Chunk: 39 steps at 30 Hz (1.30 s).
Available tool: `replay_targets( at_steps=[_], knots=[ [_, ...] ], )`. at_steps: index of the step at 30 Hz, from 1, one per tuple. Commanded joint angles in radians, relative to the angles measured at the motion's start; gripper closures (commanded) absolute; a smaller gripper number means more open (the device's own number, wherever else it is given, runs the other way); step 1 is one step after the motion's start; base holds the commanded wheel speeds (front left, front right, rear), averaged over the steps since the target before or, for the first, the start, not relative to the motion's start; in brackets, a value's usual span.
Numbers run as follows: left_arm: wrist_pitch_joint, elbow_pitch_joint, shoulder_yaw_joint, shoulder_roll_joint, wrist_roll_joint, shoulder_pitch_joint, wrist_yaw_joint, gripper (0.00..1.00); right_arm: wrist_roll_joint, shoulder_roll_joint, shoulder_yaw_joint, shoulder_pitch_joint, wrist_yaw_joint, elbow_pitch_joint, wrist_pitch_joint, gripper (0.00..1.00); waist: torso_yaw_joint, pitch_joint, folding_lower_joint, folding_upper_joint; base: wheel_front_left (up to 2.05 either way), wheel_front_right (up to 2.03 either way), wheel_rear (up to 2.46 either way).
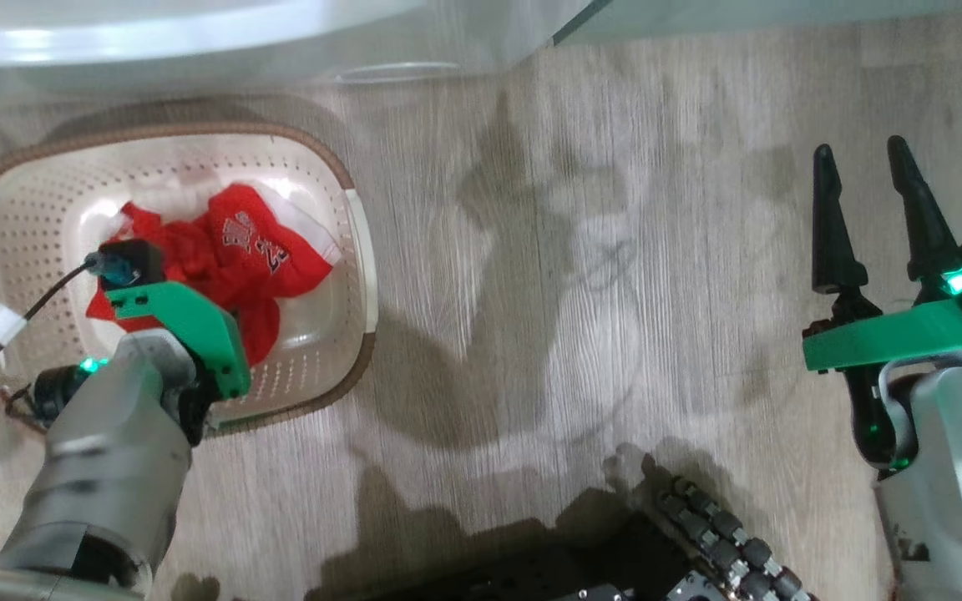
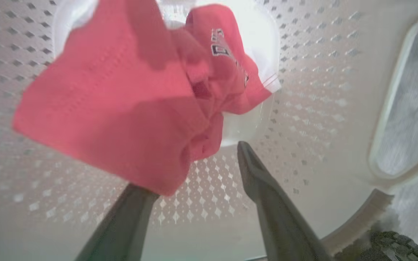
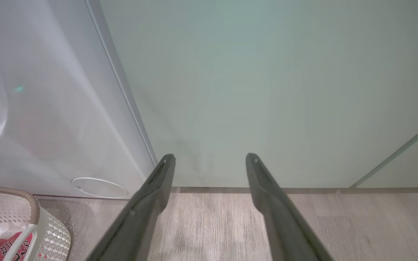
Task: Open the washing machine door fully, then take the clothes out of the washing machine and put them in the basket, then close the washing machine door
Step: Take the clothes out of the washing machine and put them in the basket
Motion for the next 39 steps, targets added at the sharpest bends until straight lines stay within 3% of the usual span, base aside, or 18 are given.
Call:
replay_targets(
  at_steps=[1, 7, 13, 17, 27, 39],
  knots=[
    [-0.034, -0.009, 0.017, 0.032, -0.005, 0.03, 0.01, 0.0, 0.001, -0.007, 0.012, 0.039, 0.007, -0.019, -0.006, 0.0, -0.003, -0.044, 0.0, 0.0, 0.0, 0.0, 0.0],
    [-0.128, -0.009, 0.014, 0.029, -0.008, 0.072, -0.005, 0.0, 0.005, -0.003, 0.025, 0.063, 0.007, -0.001, -0.006, 0.0, 0.003, -0.158, 0.0, 0.0, 0.0, 0.0, 0.0],
    [-0.32, -0.013, 0.023, 0.037, -0.021, 0.144, -0.028, 0.0, 0.015, 0.004, 0.059, 0.106, 0.007, 0.028, -0.006, 0.0, 0.026, -0.335, 0.0, 0.0, 0.0, 0.0, 0.0],
    [-0.389, -0.045, 0.035, 0.048, -0.031, 0.174, -0.045, 0.0, 0.021, 0.009, 0.072, 0.135, 0.007, 0.038, -0.006, 0.0, 0.048, -0.418, 0.0, 0.0, 0.0, 0.0, 0.0],
    [-0.404, -0.349, 0.149, 0.121, -0.007, 0.365, -0.071, 0.0, 0.024, 0.027, 0.109, 0.21, 0.007, 0.052, -0.006, 0.0, 0.082, -0.602, 0.0, 0.0, 0.0, 0.0, 0.0],
    [-0.404, -0.658, 0.274, 0.105, 0.078, 0.621, -0.081, 0.0, 0.002, 0.036, 0.085, 0.295, 0.007, 0.047, -0.006, 0.0, 0.095, -0.733, 0.0, 0.0, 0.0, 0.0, 0.0]
  ],
)
